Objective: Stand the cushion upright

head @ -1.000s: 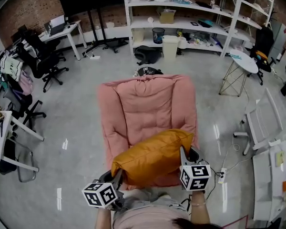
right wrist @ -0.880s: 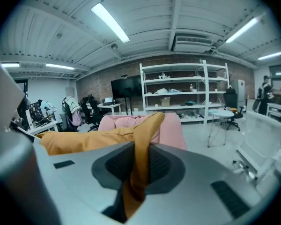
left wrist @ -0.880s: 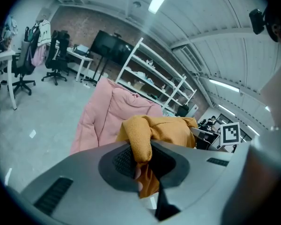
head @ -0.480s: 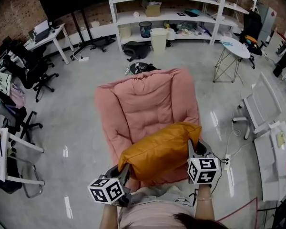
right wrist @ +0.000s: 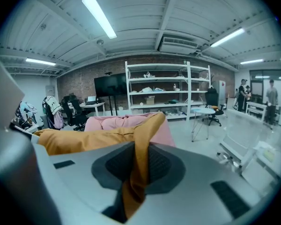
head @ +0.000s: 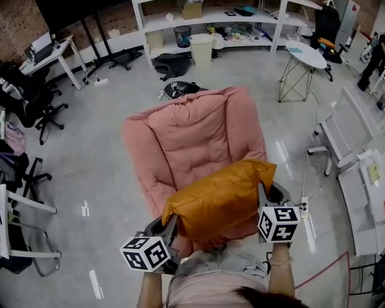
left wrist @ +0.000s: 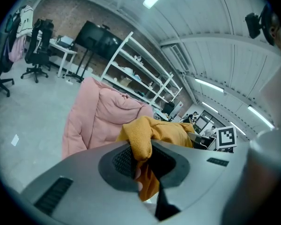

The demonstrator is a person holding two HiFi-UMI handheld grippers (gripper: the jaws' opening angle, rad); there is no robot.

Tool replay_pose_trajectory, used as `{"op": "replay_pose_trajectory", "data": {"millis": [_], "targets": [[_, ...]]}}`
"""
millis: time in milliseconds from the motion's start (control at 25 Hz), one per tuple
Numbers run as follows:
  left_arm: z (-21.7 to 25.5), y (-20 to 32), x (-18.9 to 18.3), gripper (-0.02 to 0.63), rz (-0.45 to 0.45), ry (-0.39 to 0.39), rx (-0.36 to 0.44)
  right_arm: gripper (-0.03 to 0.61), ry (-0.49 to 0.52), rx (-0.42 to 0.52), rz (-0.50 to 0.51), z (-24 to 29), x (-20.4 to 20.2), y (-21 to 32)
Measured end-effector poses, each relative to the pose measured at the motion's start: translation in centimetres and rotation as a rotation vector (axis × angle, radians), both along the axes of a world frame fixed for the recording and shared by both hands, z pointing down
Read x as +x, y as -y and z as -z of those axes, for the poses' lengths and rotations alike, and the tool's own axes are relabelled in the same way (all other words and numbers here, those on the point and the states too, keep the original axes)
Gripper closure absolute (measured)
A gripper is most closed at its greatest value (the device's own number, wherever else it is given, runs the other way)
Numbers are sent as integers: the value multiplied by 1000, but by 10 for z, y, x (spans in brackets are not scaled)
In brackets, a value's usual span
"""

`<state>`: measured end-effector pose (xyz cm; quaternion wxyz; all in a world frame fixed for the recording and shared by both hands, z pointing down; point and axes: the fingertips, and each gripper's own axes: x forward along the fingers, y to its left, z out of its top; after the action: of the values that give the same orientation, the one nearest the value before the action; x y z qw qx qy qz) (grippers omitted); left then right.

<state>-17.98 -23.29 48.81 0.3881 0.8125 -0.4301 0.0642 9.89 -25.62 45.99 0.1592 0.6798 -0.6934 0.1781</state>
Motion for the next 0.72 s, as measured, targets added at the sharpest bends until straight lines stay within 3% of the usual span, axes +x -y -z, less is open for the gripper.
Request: {"op": "replay_pose_trajectory", "data": {"millis": [720], "targets": [[25, 48, 16, 574, 102, 12, 38, 514, 39, -4, 76, 10, 21, 49]]}}
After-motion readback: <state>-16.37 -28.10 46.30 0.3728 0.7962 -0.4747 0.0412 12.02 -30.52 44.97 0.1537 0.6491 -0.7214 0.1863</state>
